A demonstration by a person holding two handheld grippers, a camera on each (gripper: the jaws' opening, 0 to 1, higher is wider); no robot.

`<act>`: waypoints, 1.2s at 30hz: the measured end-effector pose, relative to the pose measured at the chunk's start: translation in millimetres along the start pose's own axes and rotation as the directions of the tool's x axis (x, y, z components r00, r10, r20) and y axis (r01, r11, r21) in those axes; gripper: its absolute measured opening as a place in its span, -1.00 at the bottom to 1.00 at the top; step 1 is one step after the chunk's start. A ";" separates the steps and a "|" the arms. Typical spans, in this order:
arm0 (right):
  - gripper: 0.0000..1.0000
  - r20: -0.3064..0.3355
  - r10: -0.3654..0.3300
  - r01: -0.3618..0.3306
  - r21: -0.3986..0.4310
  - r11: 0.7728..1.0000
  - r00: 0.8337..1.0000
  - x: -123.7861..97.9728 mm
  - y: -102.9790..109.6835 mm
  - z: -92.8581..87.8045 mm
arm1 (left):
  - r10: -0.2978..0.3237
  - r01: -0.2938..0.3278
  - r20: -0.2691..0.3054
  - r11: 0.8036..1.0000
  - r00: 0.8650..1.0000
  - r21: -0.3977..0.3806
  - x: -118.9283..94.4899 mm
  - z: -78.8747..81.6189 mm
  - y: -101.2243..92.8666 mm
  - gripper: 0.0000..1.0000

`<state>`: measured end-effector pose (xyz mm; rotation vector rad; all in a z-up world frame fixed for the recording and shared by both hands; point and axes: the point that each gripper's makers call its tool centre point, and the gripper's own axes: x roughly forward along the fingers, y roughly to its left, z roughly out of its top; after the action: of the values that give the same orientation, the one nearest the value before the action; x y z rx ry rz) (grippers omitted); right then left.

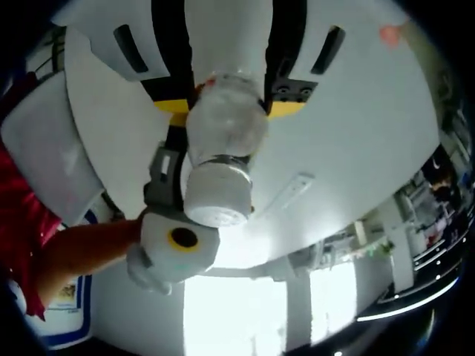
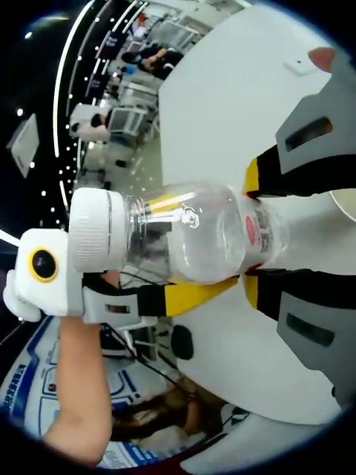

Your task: Arrange the tabletop items into an orderly group along one side of the table until the central work area is clear of visible clutter.

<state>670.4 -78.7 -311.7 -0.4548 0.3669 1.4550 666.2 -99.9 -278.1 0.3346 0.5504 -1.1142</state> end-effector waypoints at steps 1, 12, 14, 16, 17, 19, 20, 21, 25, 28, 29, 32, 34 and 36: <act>-0.26 -0.003 0.002 -0.002 0.003 1.000 1.000 1.4 -0.1 -1.6 | -0.003 0.003 -0.001 1.000 1.000 -0.005 0.5 -1.4 0.3 -0.31; -0.26 -0.047 0.013 -0.012 0.014 1.000 0.999 9.1 1.3 -14.8 | -0.020 0.019 -0.025 1.000 0.999 -0.018 8.1 -14.1 1.7 -0.31; -0.26 -0.057 0.017 -0.016 0.010 1.000 0.998 11.1 2.4 -17.9 | -0.025 0.025 -0.039 1.000 0.999 -0.009 10.2 -17.7 0.7 -0.31; -0.26 -0.066 0.019 -0.019 0.002 1.000 0.998 12.7 2.7 -21.0 | -0.029 0.029 -0.051 1.000 0.998 -0.007 11.7 -21.4 1.6 -0.31; -0.26 -0.069 0.019 -0.019 0.001 1.000 0.997 13.1 2.0 -22.1 | -0.029 0.029 -0.054 1.000 0.998 -0.004 12.4 -22.8 2.1 -0.31; -0.26 -0.073 0.017 -0.017 0.001 1.000 0.997 14.2 0.6 -23.4 | -0.028 0.027 -0.056 1.000 0.998 -0.007 13.0 -24.3 4.1 -0.31; -0.26 -0.074 0.019 -0.018 0.006 1.000 0.997 15.2 0.7 -24.7 | -0.029 0.028 -0.057 1.000 0.998 -0.007 14.0 -25.1 5.6 -0.31; -0.26 -0.077 0.022 -0.021 0.012 1.000 0.997 15.8 1.3 -26.0 | -0.034 0.033 -0.064 0.999 0.997 -0.012 15.7 -27.5 5.1 -0.31; -0.25 -0.086 0.021 -0.021 -0.003 1.000 0.996 15.9 1.7 -28.3 | -0.039 0.038 -0.054 0.999 0.998 -0.020 15.4 -31.5 9.4 -0.31; -0.25 -0.090 0.018 -0.018 -0.004 1.000 0.996 15.9 0.7 -28.4 | -0.036 0.035 -0.046 0.999 0.998 -0.016 16.1 -29.6 9.1 -0.31; -0.24 -0.091 0.018 -0.018 -0.003 1.000 0.996 15.6 0.9 -28.5 | -0.036 0.035 -0.045 0.999 0.998 -0.016 16.3 -29.8 9.8 -0.31; -0.23 -0.099 0.014 -0.015 -0.009 1.000 0.995 15.6 1.0 -29.0 | -0.036 0.036 -0.044 0.999 0.998 -0.015 16.6 -29.7 10.7 -0.30; -0.23 -0.107 0.012 -0.013 -0.008 1.000 0.994 15.2 0.9 -28.9 | -0.036 0.035 -0.045 0.999 0.998 -0.012 16.7 -30.1 11.8 -0.30; -0.23 -0.107 0.009 -0.010 -0.004 1.000 0.994 13.6 0.2 -27.2 | -0.033 0.033 -0.042 0.999 0.999 -0.016 16.5 -30.6 12.7 -0.30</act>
<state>672.3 -80.8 -342.0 -0.5362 0.4517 1.4445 675.6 -91.2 -312.8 0.3377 0.6036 -1.1362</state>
